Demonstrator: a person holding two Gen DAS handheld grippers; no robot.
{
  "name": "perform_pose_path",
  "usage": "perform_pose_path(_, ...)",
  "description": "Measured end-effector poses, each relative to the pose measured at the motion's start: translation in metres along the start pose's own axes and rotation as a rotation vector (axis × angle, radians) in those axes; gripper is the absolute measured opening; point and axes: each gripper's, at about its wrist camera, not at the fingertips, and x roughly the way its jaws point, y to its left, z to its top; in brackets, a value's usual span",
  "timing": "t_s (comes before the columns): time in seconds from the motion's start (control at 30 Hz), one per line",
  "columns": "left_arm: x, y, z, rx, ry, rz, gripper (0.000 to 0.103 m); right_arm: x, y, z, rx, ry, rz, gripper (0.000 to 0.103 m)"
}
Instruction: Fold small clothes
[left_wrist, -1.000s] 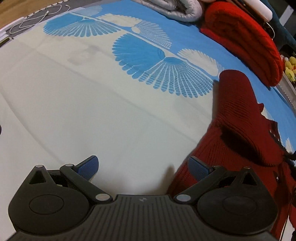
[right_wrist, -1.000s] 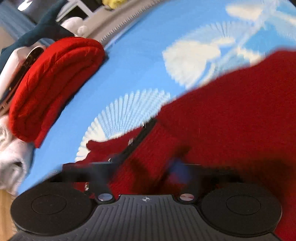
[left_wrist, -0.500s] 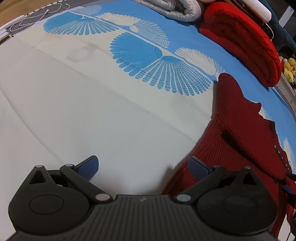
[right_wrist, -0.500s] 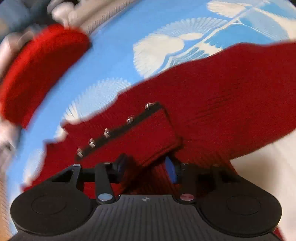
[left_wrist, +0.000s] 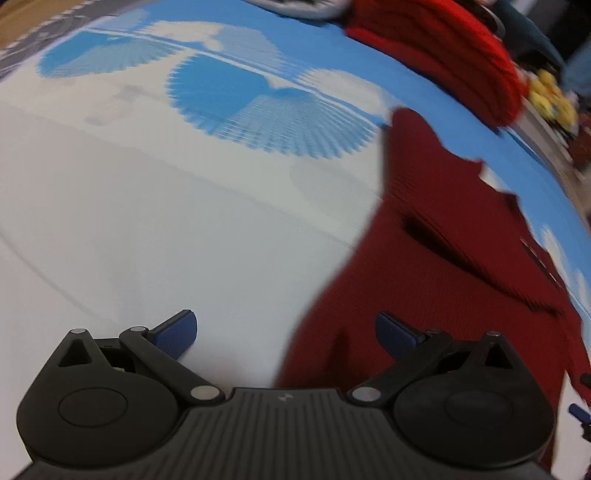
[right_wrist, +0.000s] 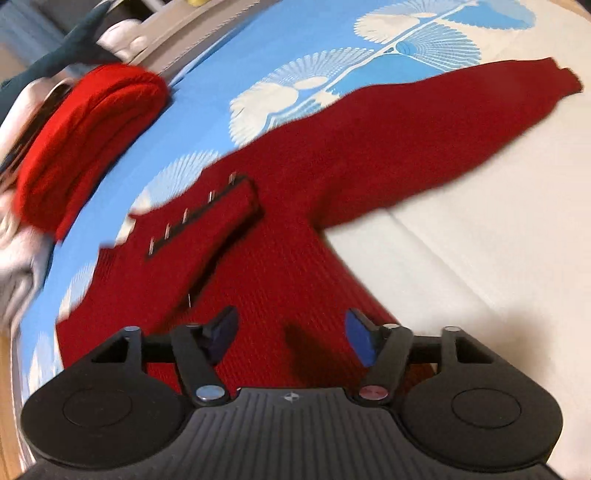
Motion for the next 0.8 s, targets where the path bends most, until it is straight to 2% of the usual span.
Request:
perform_pose_path(0.13,-0.001,0.0,-0.015,0.058,0.053,-0.091,0.103,-0.038,-0.034,-0.051,-0.082,-0.031,-0.002,0.081)
perform_pose_path(0.2,-0.003,0.003,-0.028,0.079,0.073,-0.12,0.103,-0.045,-0.048,-0.069,-0.129,-0.001,0.019,0.082)
perform_pose_path(0.3,-0.007,0.005,-0.053,0.103,0.108,-0.153,0.103,-0.049,-0.066,-0.088,-0.103,0.068,0.048,0.082)
perform_pose_path(0.4,-0.018,0.003,-0.079,0.152,0.104,-0.165,0.102,-0.048,-0.073,-0.095,-0.125,0.07,0.022,0.082)
perform_pose_path(0.47,-0.024,0.004,-0.093,0.175,0.096,-0.174,0.102,-0.049,-0.076,-0.1,-0.155,0.068,0.037,0.082)
perform_pose_path(0.53,-0.031,0.005,-0.109,0.203,0.072,-0.171,0.102,-0.048,-0.074,-0.102,-0.211,0.116,0.1,0.084)
perform_pose_path(0.63,-0.041,0.007,-0.13,0.191,0.046,-0.162,0.102,-0.051,-0.075,-0.11,-0.219,0.167,0.2,0.084)
perform_pose_path(0.73,-0.052,0.009,-0.15,0.173,0.023,-0.159,0.102,-0.057,-0.08,-0.115,-0.195,0.169,0.23,0.081)
perform_pose_path(0.8,-0.058,0.009,-0.161,0.192,0.004,-0.147,0.101,-0.062,-0.086,-0.119,-0.179,0.159,0.227,0.074)
